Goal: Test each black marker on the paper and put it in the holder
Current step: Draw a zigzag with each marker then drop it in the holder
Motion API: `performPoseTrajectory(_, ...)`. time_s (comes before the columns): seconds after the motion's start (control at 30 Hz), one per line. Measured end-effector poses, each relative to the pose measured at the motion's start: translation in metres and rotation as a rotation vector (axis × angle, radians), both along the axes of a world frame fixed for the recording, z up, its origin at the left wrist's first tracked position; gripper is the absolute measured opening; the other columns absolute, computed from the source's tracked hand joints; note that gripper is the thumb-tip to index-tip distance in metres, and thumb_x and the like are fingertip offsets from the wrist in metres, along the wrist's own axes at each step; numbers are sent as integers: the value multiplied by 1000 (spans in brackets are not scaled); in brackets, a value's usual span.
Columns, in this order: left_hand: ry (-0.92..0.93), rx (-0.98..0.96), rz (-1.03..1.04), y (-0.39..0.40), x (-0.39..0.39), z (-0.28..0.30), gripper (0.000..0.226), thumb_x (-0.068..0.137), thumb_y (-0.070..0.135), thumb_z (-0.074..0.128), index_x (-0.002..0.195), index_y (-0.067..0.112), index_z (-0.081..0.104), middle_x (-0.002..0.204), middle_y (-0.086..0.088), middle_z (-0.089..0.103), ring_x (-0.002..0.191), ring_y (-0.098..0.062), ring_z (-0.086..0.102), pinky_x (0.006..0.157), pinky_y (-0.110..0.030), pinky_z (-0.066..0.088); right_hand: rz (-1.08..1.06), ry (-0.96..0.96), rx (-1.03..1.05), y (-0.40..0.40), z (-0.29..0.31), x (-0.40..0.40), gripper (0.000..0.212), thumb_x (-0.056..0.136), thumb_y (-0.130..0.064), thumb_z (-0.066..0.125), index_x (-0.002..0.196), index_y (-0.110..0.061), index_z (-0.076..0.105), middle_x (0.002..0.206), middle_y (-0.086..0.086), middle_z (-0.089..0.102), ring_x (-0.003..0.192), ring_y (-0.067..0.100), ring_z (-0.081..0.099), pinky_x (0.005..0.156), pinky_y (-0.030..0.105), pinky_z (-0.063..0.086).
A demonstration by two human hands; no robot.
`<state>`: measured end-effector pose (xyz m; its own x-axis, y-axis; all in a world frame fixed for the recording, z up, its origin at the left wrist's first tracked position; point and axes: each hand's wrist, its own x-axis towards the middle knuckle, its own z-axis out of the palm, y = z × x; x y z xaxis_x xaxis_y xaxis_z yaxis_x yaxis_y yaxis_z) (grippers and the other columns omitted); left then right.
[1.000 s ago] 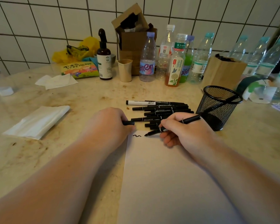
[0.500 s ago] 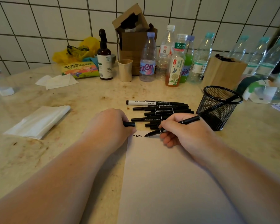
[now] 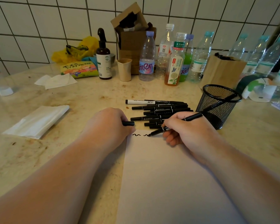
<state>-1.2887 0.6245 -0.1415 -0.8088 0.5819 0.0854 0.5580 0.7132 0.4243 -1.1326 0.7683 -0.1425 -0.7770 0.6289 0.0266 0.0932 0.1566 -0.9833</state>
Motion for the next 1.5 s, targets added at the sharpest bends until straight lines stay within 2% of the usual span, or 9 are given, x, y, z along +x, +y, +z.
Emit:
performPoseTrajectory(0.23,0,29,2,-2,0,-1,19,77,50,74,75,36,61,74,14,61,68,-1,52,51,-24,37,-49,16,-6,3,0,1,19,89,-9,65,73,-4,75,64,15,72,53,19,65,50,29,54)
performPoseTrajectory(0.43,-7,33,-5,-2,2,1,17,78,49,74,81,35,64,76,13,60,68,-2,52,51,-23,35,-72,7,-18,3,3,2,22,86,-6,64,67,-6,74,60,15,70,48,18,61,44,27,50)
performPoseTrajectory(0.57,-11,43,-19,-4,1,1,17,77,51,73,82,36,66,78,15,61,71,-2,53,53,-23,38,-85,42,-46,3,4,3,20,89,-8,66,70,-2,72,59,13,69,47,17,60,42,25,48)
performPoseTrajectory(0.67,-18,120,-64,-6,1,2,15,79,57,69,80,42,67,78,16,63,71,-2,55,56,-24,43,-104,132,-96,5,7,3,26,94,-14,67,69,-14,72,55,6,65,43,13,55,40,22,43)
performPoseTrajectory(0.8,-33,228,-186,-7,6,6,19,88,54,59,70,51,60,75,17,66,67,1,56,55,-19,37,-76,262,-168,7,13,5,21,89,-28,72,69,-21,72,53,-1,54,45,11,45,43,22,35)
performPoseTrajectory(0.93,-30,291,-291,-6,13,5,15,96,40,55,93,52,62,76,20,64,72,1,58,56,-20,40,-26,363,-265,9,16,6,23,85,-34,66,72,-19,76,57,3,57,50,15,49,48,27,39)
performPoseTrajectory(1.03,3,287,-301,-6,14,3,19,97,34,54,106,49,62,79,21,65,72,1,58,58,-18,39,8,423,-324,11,16,7,25,85,-29,61,74,-13,76,58,7,58,50,17,49,49,29,37)
performPoseTrajectory(1.37,-25,298,-317,-7,14,5,18,98,34,53,103,48,63,81,20,66,74,4,58,58,-16,36,-11,453,-342,12,16,8,16,80,-17,62,68,-13,72,58,9,59,49,16,52,48,27,39)
performPoseTrajectory(1.5,-25,298,-345,-8,15,6,18,98,35,53,96,52,59,80,23,65,82,12,55,58,-15,35,6,424,-293,10,16,7,20,80,-17,61,65,-17,75,57,8,61,50,15,53,48,27,42)
